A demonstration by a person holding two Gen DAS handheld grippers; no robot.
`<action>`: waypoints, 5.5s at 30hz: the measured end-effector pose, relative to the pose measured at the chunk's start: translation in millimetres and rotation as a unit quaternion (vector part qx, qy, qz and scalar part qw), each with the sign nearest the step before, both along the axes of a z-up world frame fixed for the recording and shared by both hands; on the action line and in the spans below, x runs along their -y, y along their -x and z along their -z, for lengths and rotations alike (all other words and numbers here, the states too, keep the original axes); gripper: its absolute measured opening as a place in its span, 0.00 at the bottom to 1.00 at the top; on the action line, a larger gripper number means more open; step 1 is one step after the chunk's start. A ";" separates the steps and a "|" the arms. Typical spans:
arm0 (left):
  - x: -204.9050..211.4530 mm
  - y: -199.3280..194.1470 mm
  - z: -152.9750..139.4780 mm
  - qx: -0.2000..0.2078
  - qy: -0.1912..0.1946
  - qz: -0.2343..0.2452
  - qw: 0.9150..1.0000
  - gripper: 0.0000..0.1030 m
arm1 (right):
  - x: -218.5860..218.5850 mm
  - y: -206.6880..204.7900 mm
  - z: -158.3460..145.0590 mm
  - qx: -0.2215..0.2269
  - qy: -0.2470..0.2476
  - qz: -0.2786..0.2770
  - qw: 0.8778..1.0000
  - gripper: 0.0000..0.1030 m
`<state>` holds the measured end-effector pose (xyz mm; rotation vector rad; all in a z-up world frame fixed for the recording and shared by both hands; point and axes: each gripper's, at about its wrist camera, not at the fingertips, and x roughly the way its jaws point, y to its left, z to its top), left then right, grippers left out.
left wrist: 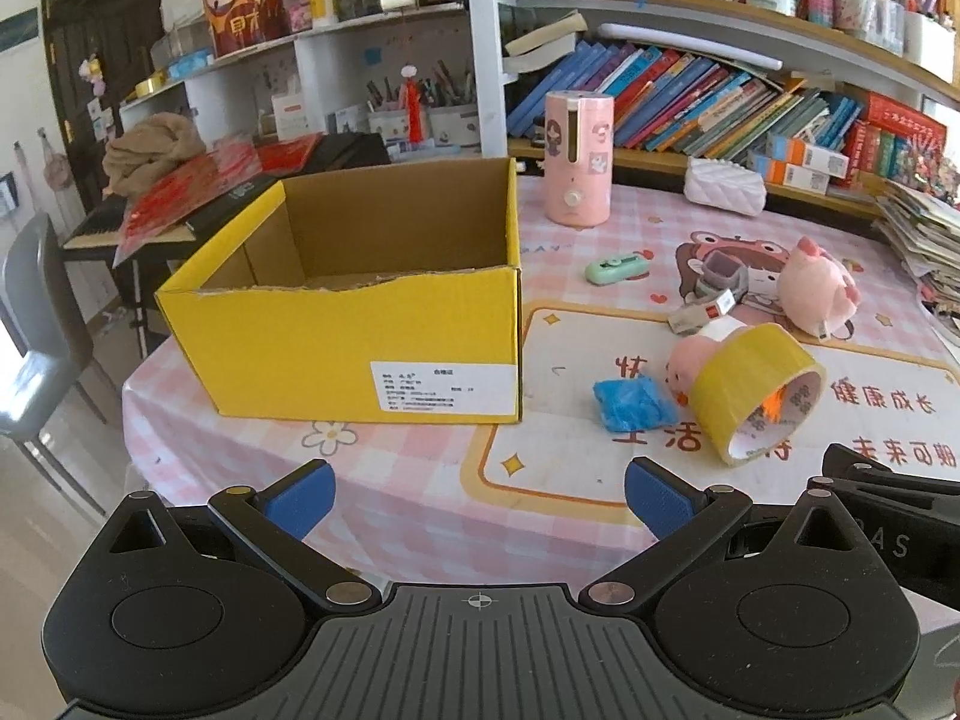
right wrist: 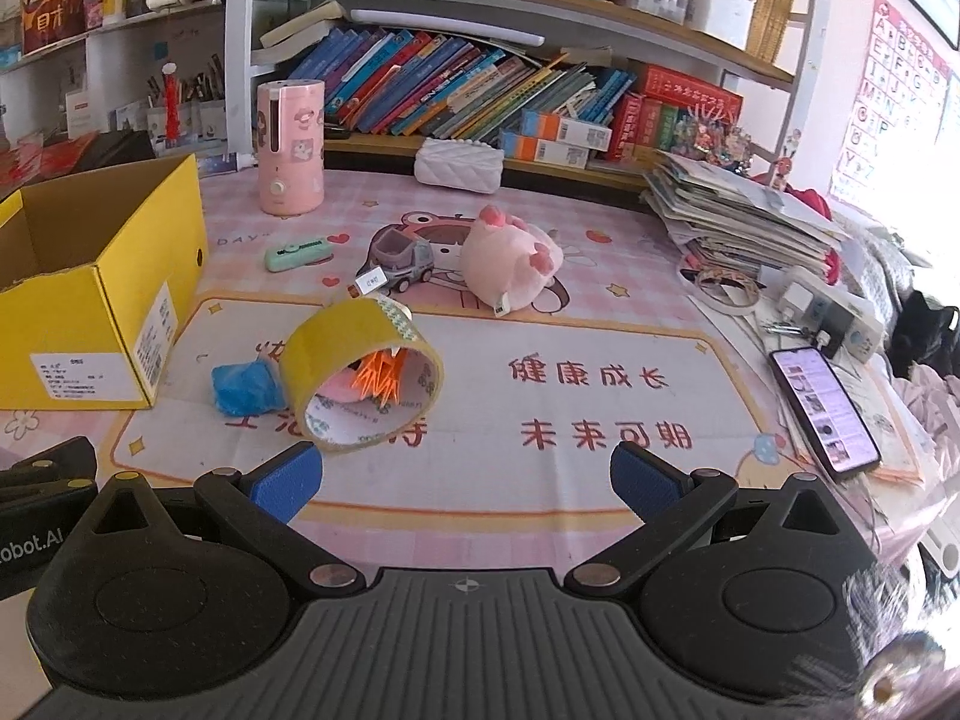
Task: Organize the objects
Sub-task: 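Reach the right tool to the yellow tape roll and grasp it, then grasp the pink plush chick with the left tool while the right holds the tape, then carry the plush chick and tape roll toward the yellow box with both tools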
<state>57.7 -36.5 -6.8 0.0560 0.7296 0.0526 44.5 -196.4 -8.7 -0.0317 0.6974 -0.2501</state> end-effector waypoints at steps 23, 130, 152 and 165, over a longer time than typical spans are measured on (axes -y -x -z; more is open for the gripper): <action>7.3 -38.0 22.6 -0.059 -0.009 -0.094 0.994 1.00 | 22.4 -75.7 24.1 -0.046 -0.039 -0.118 0.991 1.00; -54.9 -30.1 -5.8 0.023 0.133 0.039 0.990 0.49 | -25.0 -37.9 -14.7 0.030 -0.039 -0.131 0.990 0.88; -184.3 50.7 -0.7 0.009 0.118 0.019 0.993 0.49 | -165.6 46.9 0.4 -0.004 -0.069 -0.148 0.987 0.88; -202.9 64.4 -8.3 0.027 0.122 0.018 0.992 0.49 | -185.0 57.6 -5.2 0.001 -0.067 -0.159 0.985 0.88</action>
